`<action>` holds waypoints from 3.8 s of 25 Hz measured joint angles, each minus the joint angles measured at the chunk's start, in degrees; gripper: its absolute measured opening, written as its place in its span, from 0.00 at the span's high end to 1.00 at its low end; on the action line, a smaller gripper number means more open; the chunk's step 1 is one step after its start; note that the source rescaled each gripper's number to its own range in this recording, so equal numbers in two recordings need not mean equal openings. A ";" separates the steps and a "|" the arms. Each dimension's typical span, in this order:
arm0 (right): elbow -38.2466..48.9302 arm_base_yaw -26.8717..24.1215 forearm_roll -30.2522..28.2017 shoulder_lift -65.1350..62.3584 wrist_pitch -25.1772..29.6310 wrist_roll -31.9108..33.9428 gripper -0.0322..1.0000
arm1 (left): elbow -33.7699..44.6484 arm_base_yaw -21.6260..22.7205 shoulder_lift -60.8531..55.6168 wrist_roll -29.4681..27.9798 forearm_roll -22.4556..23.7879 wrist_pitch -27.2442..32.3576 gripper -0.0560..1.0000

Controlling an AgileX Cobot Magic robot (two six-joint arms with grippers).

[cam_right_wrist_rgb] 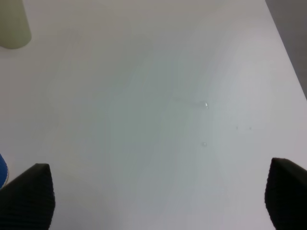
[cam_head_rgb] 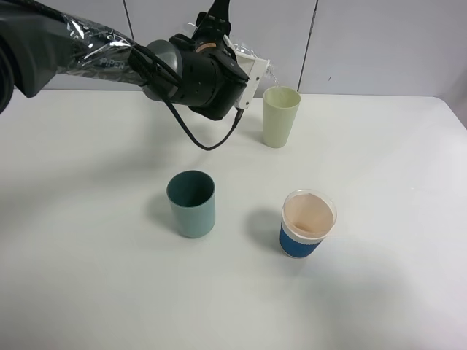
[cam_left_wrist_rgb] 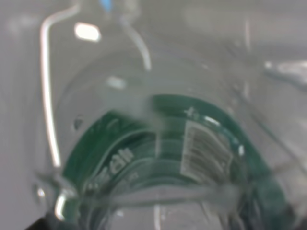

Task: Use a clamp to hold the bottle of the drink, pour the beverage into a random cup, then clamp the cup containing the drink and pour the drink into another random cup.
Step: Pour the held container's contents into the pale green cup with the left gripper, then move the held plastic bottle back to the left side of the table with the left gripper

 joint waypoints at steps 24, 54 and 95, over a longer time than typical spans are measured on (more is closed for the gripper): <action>0.00 0.00 0.00 0.00 0.00 0.00 0.32 | 0.00 0.00 0.00 2.91 14.64 -0.19 0.92; 0.00 0.00 0.00 0.00 0.00 0.00 0.32 | 0.00 1.23 -0.36 -1.51 6.91 11.90 0.92; 0.00 0.00 0.00 0.00 0.00 0.00 0.32 | 39.57 35.22 -20.37 -175.92 90.73 10.04 0.92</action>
